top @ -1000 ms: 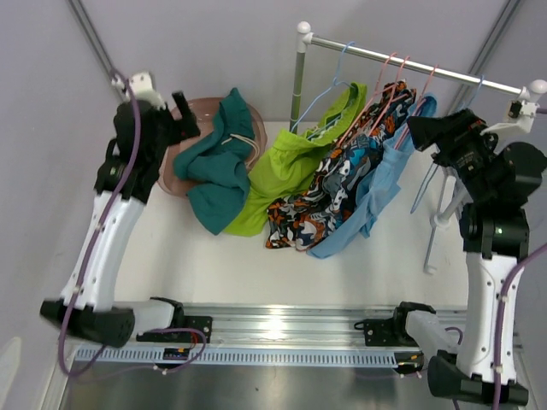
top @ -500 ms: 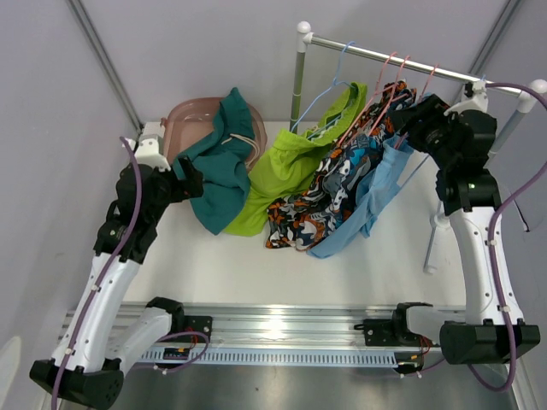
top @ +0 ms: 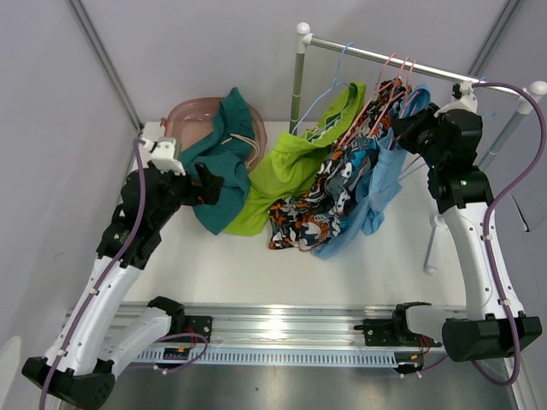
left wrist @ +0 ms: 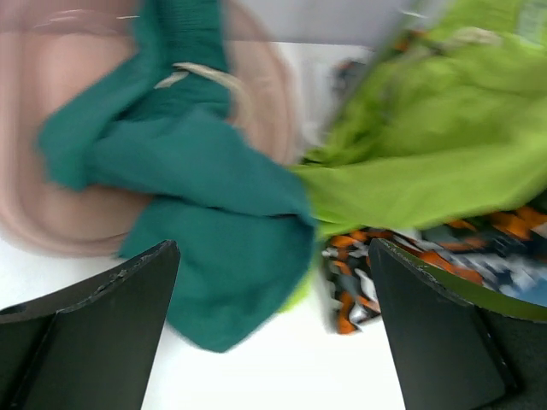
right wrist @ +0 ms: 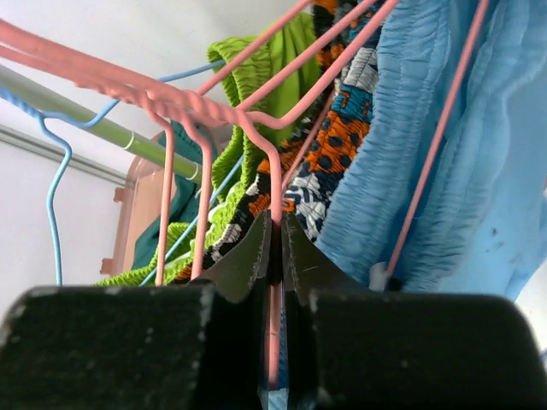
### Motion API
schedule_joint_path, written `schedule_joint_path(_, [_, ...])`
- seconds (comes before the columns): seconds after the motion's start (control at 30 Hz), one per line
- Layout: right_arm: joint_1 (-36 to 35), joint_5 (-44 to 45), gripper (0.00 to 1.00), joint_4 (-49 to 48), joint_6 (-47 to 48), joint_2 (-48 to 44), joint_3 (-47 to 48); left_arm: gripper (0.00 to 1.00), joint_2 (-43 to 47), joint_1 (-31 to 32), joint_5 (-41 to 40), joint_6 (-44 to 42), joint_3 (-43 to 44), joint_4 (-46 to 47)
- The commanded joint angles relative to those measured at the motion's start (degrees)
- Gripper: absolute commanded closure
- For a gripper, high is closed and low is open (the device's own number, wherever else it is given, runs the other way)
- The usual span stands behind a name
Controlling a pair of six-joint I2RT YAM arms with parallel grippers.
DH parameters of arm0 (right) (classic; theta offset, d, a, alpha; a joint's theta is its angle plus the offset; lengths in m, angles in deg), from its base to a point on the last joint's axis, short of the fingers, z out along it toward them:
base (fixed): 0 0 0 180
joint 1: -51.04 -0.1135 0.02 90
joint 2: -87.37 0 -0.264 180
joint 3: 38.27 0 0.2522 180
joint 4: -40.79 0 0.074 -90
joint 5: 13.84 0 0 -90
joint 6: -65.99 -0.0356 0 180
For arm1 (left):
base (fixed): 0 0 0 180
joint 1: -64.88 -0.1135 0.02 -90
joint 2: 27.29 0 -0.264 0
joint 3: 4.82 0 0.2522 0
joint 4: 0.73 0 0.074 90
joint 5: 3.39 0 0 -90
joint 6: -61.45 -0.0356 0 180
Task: Remove the shorts from the hanger
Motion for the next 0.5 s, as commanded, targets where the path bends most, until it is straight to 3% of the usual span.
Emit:
schedule_joint_path(0.0, [-0.35,1.99,1.00,-2.33,1.51,-3.49,2.27,0.01,-0.17,5.91,6.23,-2.17,4.98,4.45])
schedule_joint_path(0.3, [-0.26,1.90,1.00,-1.37,0.46,-10.17,3.67,0.01,-9.65,22.43,24.93,-0.77,15.88,16.03])
schedule_joint_path(0.47, [-0.35,1.21,1.00,0.39,-3.31,-12.80,5.87,0.01,-19.04,32.00,25.82,-0.33,20.46,23.24])
